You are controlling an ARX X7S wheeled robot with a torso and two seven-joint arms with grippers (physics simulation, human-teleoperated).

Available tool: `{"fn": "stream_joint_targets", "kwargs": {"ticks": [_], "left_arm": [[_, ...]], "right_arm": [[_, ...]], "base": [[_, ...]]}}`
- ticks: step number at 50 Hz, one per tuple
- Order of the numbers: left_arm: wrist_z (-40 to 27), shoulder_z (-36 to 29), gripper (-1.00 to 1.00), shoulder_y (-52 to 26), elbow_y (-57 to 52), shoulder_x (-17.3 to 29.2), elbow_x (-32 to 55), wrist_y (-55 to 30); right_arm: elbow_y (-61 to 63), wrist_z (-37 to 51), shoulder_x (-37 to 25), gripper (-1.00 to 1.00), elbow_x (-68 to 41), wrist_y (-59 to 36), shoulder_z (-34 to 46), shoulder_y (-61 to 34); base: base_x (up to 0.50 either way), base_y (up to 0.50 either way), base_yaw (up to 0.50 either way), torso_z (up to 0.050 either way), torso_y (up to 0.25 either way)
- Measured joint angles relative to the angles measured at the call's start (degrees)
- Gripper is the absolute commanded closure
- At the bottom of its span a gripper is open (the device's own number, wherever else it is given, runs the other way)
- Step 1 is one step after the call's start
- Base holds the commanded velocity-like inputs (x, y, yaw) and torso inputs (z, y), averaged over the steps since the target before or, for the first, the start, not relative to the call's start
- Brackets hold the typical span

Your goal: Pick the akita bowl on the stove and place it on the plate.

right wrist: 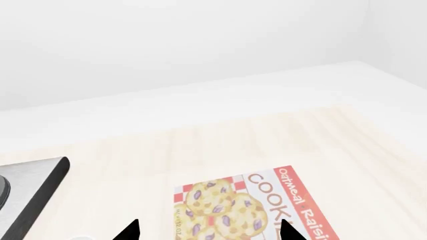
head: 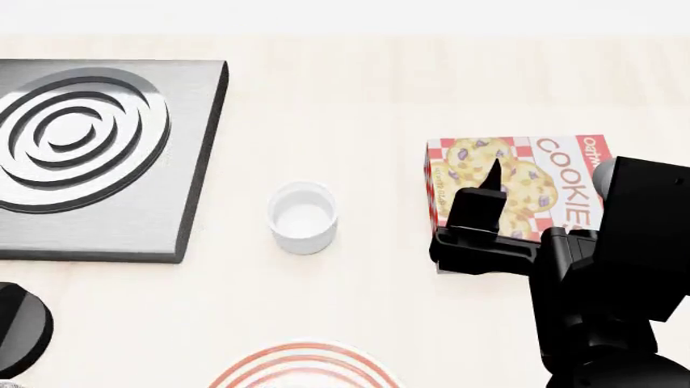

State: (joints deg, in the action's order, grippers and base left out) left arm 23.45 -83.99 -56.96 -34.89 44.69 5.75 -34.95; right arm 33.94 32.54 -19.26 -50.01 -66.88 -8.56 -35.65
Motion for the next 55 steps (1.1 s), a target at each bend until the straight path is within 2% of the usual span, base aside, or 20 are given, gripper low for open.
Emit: {"fn": "stream_joint_targets", "kwargs": {"ticks": [30, 55], "left_arm": [[-2.3, 8.9, -1.00, -1.6, -4.9, -1.9, 8.1, -3.5], [-8.0, 25.1, -1.00, -1.9, -6.1, -5.5, 23.9, -6.0]], "right_arm": [[-0.6, 0.2, -0.6, -1.00, -0.3, 1.1, 0.5, 0.4], [-0.7, 0.7, -0.9, -1.00, -0.8, 1.6, 0.9, 0.5]], "base": [[0.00, 0.00, 0.00, 0.000, 0.000], [0.00, 0.00, 0.00, 0.000, 0.000]]}}
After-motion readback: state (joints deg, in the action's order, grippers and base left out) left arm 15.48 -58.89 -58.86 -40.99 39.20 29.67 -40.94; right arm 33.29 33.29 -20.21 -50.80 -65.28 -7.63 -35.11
